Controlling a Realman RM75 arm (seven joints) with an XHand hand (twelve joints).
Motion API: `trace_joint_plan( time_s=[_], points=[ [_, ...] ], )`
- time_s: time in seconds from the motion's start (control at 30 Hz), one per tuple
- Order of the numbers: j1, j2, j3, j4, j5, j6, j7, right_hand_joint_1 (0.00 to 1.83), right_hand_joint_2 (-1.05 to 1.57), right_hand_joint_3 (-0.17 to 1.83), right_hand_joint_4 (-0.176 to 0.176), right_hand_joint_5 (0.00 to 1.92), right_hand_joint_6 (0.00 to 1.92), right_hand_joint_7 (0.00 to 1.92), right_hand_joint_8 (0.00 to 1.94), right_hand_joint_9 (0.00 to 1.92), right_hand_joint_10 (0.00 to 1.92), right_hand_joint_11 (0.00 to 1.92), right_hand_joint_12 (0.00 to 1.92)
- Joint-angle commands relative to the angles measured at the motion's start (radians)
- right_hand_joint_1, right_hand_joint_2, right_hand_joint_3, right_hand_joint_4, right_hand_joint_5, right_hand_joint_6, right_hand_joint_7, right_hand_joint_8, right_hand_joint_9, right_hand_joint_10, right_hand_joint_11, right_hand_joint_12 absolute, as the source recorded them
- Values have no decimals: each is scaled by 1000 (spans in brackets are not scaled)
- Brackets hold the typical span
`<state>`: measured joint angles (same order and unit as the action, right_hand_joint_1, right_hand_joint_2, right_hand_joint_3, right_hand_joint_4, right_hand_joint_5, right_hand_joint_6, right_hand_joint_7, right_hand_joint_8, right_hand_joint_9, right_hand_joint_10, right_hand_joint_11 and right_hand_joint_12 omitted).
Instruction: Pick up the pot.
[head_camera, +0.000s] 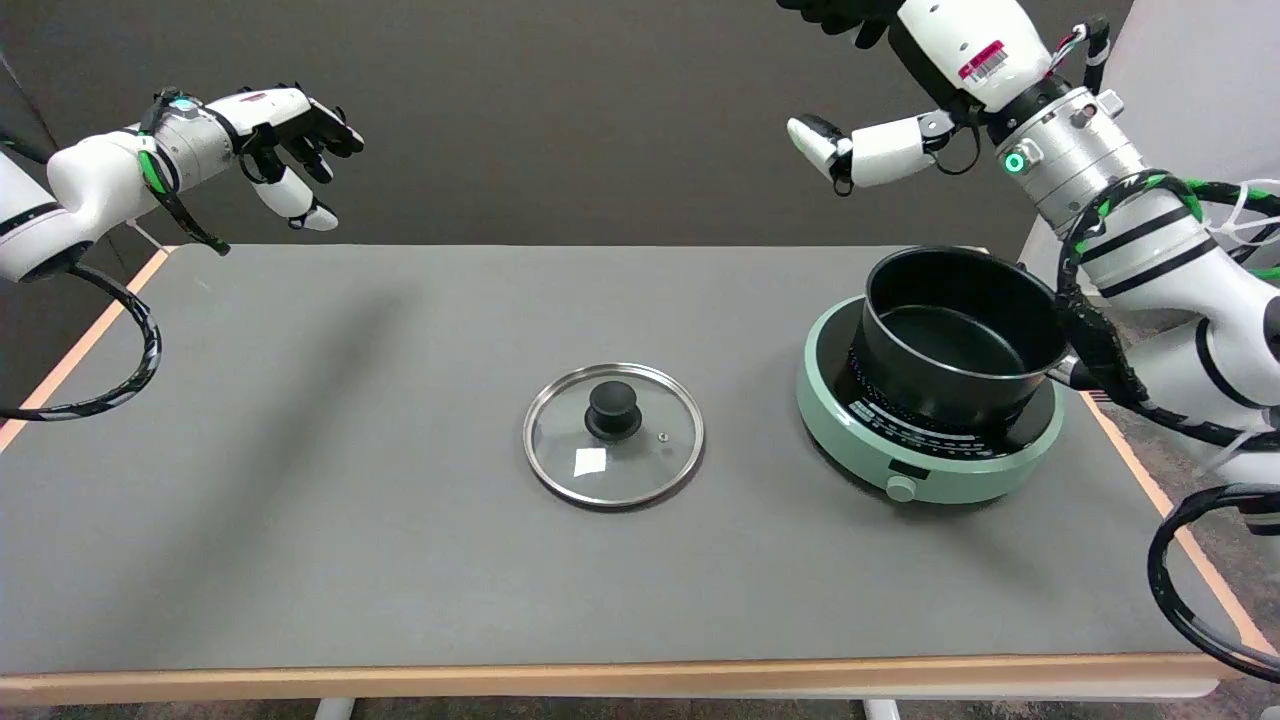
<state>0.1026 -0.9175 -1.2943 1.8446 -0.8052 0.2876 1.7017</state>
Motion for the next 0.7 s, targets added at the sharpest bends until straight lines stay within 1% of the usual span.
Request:
trace_joint_plan(
  time_s=[0.03,0.2,0.43,0.57,0.7],
  points=[
    [-2,-2,-5,-58,102,43,1,764,550,913,62,481,200,629,193,621,453,516,1167],
    [14,4,-25,-105,144,59,1,762,554,912,62,481,199,627,193,621,453,516,1166],
    [51,14,-43,-197,242,109,1,758,559,912,61,484,201,627,192,622,453,519,1168],
    [69,38,-43,-225,295,136,1,757,563,911,61,487,203,627,192,623,452,520,1171],
    [90,80,-47,-224,301,143,1,760,568,911,59,491,205,626,192,621,447,519,1175]
  ],
)
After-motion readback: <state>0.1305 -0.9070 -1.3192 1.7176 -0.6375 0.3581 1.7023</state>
